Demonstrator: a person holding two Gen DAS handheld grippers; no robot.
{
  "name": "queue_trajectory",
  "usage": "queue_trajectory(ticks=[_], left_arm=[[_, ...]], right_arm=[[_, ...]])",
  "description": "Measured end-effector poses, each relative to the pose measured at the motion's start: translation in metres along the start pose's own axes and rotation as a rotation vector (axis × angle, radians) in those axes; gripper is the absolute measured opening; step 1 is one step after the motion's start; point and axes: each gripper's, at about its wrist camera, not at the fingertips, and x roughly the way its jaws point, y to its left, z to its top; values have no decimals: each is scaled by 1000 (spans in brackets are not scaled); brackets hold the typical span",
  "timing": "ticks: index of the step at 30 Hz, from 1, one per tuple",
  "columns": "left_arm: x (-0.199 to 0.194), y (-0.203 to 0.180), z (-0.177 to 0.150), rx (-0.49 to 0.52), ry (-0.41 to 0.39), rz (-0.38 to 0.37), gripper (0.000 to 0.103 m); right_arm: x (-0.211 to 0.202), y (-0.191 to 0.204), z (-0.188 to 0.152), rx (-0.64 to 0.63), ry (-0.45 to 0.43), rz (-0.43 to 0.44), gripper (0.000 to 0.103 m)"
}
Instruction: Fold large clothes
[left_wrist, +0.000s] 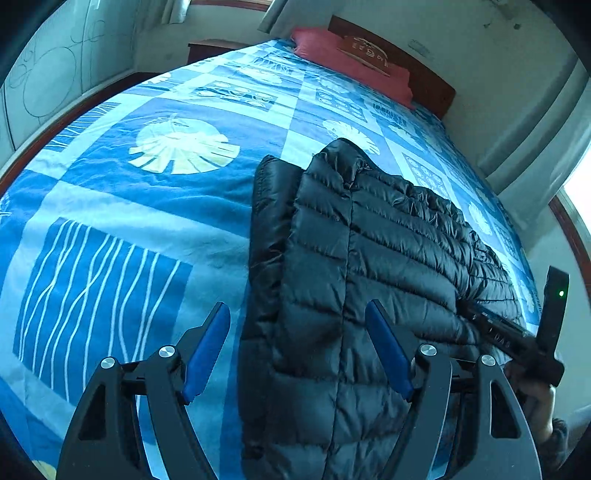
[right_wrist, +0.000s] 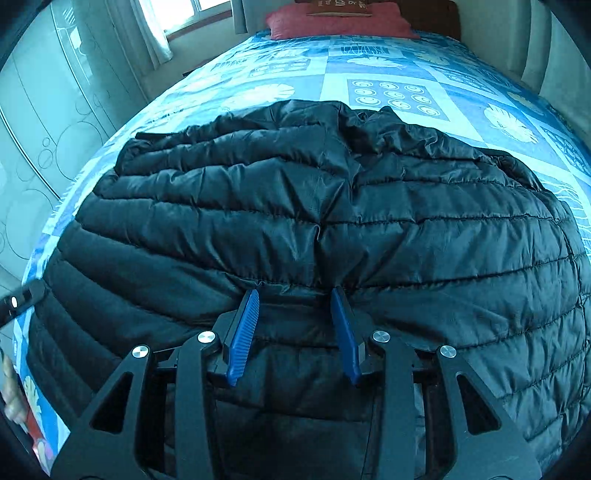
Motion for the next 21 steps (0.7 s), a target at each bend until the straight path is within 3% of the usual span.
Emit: queue_trajectory(ticks=[12, 21], left_arm=[[41, -6, 24, 44, 92, 9, 75], [72, -6, 20, 78, 161, 49, 77]], right_arm=[[3, 1, -6, 1, -13, -2, 40], [2, 4, -11, -4, -28, -13, 40]])
